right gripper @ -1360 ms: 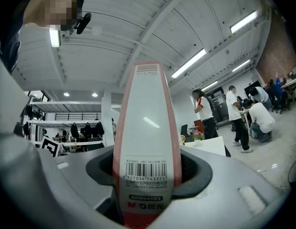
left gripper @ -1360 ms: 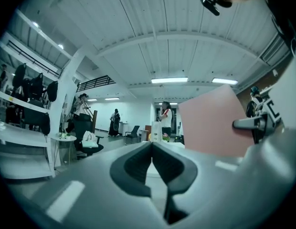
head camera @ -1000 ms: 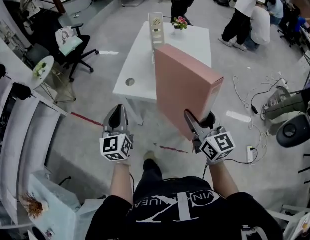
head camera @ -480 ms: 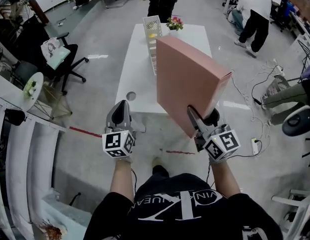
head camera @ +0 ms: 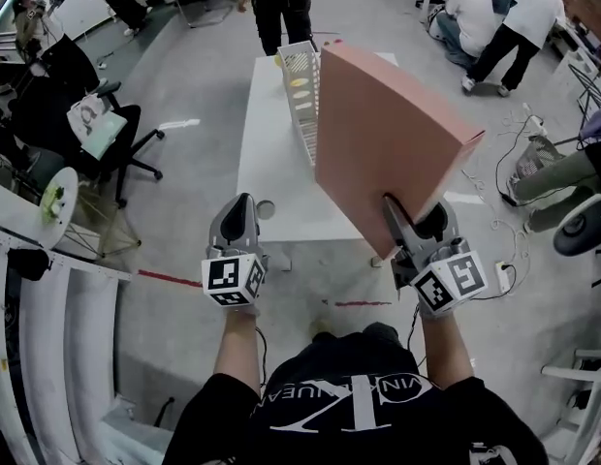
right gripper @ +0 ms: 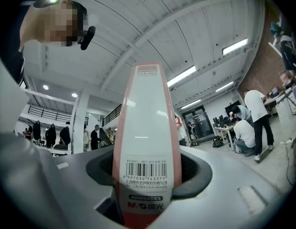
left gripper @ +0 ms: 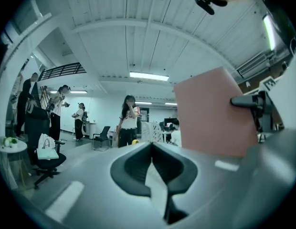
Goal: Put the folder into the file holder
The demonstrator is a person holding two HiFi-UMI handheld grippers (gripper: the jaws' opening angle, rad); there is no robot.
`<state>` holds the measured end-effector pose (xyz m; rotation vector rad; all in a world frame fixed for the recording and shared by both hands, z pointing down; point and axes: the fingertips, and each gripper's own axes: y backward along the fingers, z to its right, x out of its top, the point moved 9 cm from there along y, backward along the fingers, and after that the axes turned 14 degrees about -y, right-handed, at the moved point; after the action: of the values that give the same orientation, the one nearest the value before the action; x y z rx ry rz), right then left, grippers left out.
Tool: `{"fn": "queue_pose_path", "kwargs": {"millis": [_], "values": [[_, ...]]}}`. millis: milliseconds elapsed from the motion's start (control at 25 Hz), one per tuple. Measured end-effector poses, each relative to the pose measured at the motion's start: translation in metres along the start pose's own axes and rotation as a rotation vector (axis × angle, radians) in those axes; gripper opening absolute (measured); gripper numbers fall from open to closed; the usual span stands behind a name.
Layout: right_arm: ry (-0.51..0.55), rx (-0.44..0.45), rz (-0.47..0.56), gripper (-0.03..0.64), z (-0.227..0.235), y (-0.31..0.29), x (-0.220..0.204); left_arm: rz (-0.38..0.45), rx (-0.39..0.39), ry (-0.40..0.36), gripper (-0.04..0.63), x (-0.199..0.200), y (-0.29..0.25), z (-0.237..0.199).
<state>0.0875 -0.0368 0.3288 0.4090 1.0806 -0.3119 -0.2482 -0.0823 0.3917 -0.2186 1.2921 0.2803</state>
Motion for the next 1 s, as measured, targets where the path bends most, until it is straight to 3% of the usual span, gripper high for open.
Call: {"fn": "queue_pose_path", "kwargs": {"millis": [280, 480, 1000], "values": [[0.014, -0.044, 0.026, 0.291, 0.008, -0.035, 0.004, 0.013, -0.026, 0.015, 0.000, -0.011, -0.026, -0.005], [0.026, -0.053, 0.055, 0.291, 0.026, -0.087, 0.013, 0.002, 0.001, 0.011, 0.000, -0.012, -0.065, -0.015], [0.072, -0.129, 0.023, 0.293, 0.040, -0.191, -0.001, -0.011, 0.018, 0.002, 0.000, -0.010, -0.129, -0.038]]}}
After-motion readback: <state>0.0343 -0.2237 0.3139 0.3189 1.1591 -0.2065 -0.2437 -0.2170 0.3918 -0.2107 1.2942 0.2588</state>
